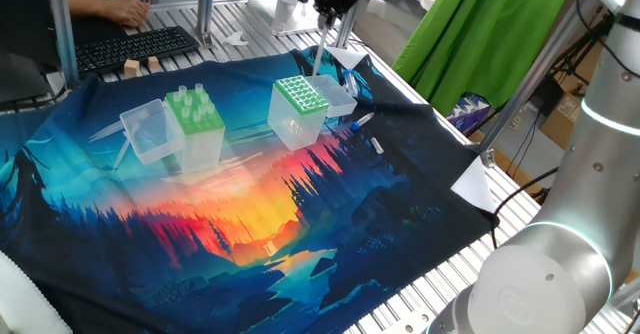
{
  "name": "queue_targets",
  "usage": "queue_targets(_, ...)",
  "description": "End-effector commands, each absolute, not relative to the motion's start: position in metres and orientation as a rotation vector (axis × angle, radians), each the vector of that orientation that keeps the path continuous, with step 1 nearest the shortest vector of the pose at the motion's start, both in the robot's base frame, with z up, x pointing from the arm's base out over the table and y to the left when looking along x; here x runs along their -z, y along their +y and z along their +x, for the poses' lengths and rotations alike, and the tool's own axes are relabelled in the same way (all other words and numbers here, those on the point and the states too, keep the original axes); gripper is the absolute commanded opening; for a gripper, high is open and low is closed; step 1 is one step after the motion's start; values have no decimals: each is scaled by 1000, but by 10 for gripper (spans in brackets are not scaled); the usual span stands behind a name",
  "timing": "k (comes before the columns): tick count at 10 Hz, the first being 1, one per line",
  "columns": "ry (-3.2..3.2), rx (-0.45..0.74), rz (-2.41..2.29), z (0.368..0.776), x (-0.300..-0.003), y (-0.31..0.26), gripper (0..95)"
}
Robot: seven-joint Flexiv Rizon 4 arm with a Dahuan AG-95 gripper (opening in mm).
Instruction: Transfer all large pipette tips from one holder to another
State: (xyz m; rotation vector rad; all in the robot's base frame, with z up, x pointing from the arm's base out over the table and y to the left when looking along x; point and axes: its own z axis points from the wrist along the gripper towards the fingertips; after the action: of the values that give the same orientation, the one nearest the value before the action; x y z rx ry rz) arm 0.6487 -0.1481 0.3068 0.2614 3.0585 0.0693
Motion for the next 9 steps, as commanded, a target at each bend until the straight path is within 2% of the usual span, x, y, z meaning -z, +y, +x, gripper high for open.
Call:
queue_targets(1,3059,-106,261,645,-307,-155,0)
queue_targets(9,3031,-105,235,627,-294,-160,0)
